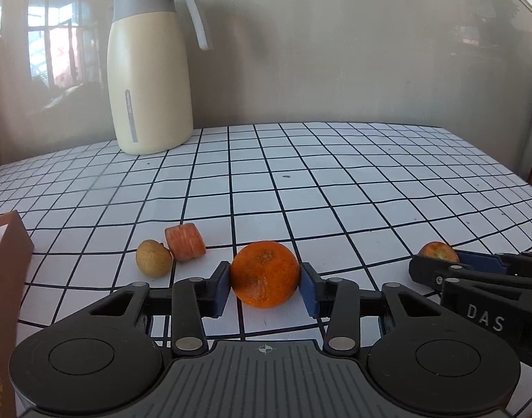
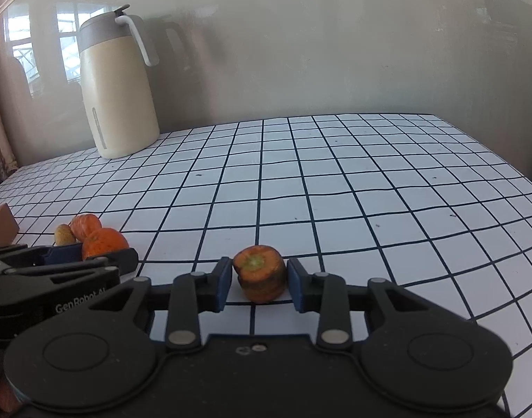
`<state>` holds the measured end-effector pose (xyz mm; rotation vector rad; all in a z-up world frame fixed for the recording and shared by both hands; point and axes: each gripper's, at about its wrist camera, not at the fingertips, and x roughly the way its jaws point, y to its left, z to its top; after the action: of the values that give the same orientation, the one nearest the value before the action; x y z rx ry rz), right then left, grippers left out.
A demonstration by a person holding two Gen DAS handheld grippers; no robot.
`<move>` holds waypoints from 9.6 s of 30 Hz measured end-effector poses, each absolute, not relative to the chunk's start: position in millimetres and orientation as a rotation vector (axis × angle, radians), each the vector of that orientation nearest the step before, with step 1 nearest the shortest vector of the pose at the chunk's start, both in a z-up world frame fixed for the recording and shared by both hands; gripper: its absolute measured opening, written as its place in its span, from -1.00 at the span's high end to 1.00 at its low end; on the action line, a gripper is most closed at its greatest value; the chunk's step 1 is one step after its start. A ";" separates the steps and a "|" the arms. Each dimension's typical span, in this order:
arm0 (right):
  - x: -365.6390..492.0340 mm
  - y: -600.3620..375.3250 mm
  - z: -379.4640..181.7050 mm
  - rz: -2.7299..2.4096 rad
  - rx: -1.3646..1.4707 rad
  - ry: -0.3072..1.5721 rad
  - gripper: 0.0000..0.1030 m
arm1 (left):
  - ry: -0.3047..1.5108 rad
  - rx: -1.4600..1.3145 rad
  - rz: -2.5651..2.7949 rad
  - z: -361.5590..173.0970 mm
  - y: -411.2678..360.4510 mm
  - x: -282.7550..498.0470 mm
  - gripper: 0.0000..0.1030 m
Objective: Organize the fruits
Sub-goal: 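Grasp a mandarin with the left tool while the right tool grasps the cut brown fruit, then carry the mandarin and cut brown fruit over the tray with both tools, then open both tools to drop the mandarin and cut fruit into the tray, then move both open tools back toward the last fruits on the table, then grasp the small yellow fruit with the left tool while the right tool grasps the orange cut fruit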
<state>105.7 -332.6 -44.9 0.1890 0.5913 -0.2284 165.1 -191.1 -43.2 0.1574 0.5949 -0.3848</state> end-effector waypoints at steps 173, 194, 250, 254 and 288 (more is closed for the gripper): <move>128.3 -80.8 19.7 0.344 0.149 0.284 -0.88 | 0.360 0.008 0.360 30.3 171.9 99.9 -1.00; 107.7 -102.3 22.5 0.315 0.091 0.280 -0.88 | 0.405 0.037 0.249 18.5 127.9 88.2 -1.00; 101.9 -278.2 -10.0 -0.086 0.159 0.438 -0.27 | 0.480 0.184 -0.149 -16.2 -110.1 141.6 -1.00; 117.8 -273.1 -13.2 -0.051 0.182 0.461 -0.23 | 0.455 0.199 -0.090 -11.6 -102.6 145.6 -1.00; 186.8 -261.7 -33.5 -0.090 0.145 0.641 0.34 | 0.461 0.196 -0.010 -11.4 -74.5 172.8 -1.00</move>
<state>186.8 -261.7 -33.5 0.1449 0.6415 -0.0905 172.8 -74.5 -11.4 0.1963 0.4613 -0.0097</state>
